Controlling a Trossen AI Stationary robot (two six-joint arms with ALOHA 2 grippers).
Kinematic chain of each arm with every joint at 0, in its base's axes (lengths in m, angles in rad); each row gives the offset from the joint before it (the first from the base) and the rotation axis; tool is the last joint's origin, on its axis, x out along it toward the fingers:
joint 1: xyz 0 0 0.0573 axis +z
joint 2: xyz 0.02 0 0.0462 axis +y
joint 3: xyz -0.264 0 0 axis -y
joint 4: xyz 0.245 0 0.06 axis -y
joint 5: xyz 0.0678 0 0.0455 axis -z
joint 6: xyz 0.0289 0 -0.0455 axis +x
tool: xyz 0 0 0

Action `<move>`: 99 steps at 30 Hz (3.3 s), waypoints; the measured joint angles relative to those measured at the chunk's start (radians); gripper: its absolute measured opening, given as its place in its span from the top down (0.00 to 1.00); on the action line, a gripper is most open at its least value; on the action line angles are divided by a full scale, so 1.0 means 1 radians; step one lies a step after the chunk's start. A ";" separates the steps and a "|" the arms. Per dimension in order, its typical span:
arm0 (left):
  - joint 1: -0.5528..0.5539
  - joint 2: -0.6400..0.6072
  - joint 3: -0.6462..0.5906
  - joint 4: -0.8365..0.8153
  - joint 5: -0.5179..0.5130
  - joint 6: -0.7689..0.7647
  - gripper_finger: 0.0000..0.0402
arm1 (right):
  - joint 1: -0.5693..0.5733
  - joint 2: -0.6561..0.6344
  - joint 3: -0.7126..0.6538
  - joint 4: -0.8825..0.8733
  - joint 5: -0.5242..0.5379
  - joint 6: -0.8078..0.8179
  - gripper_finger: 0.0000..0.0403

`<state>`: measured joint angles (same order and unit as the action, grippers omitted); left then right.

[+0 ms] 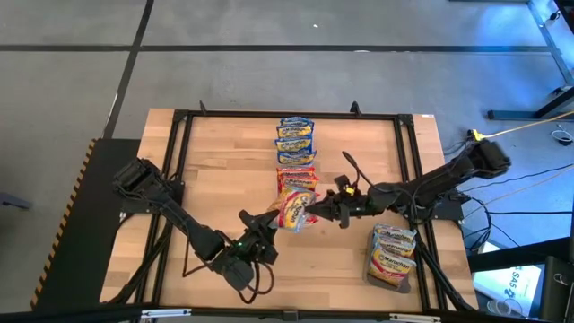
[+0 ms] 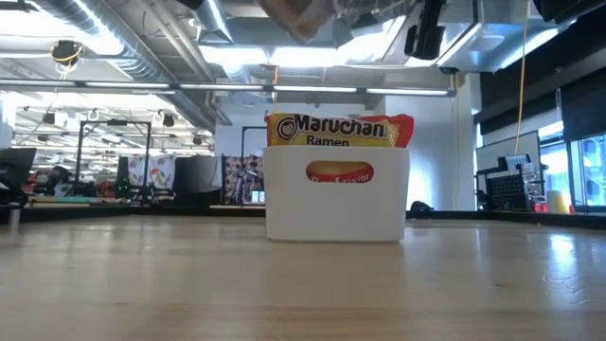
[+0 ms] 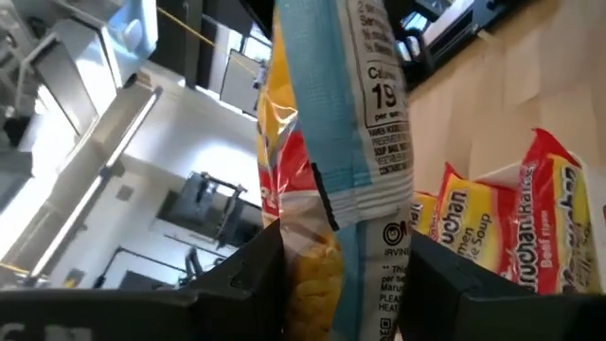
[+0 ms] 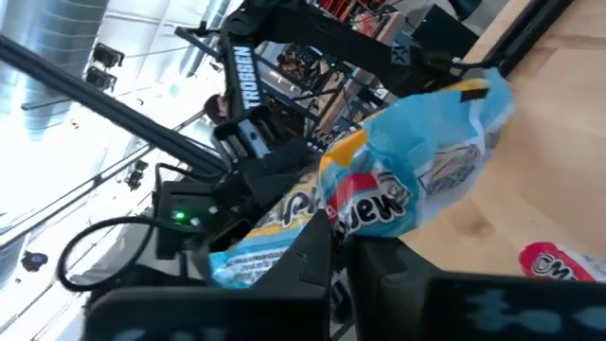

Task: Sort Maruchan noodles
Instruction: Put the light blue noodle pack into the black bin

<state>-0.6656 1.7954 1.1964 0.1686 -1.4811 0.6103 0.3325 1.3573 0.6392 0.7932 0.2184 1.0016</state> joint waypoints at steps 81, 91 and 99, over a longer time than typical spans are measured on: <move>-0.179 0.003 0.002 0.140 -0.009 -0.172 0.45 | -0.059 -0.015 0.088 -0.040 -0.253 -0.002 0.80; -0.233 0.003 0.002 0.139 0.382 -0.618 0.45 | 0.120 -0.049 0.088 -0.194 -0.495 -0.421 0.81; -0.225 0.002 0.002 0.139 0.709 -0.767 0.45 | 0.244 -0.047 0.087 -0.532 -0.371 -0.497 0.81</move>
<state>-0.8908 1.7977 1.1980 0.3073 -0.7722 -0.1563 0.5762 1.3102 0.7266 0.2611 -0.1529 0.5045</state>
